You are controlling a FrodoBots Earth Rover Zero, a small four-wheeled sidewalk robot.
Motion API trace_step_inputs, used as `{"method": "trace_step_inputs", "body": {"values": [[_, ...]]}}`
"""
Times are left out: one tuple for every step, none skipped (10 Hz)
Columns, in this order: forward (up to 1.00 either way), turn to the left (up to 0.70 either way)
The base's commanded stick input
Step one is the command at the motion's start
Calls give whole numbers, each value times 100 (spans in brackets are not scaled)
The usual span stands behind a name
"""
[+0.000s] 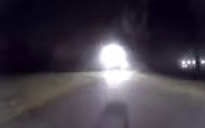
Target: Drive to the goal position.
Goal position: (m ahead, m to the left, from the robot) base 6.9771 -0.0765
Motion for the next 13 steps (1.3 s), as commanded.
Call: {"method": "trace_step_inputs", "body": {"values": [[100,4],[100,4],[100,3],[100,1],[100,0],[100,0],[100,0],[100,-1],[100,-1],[100,-2],[100,-3],[100,-4],[100,-4]]}}
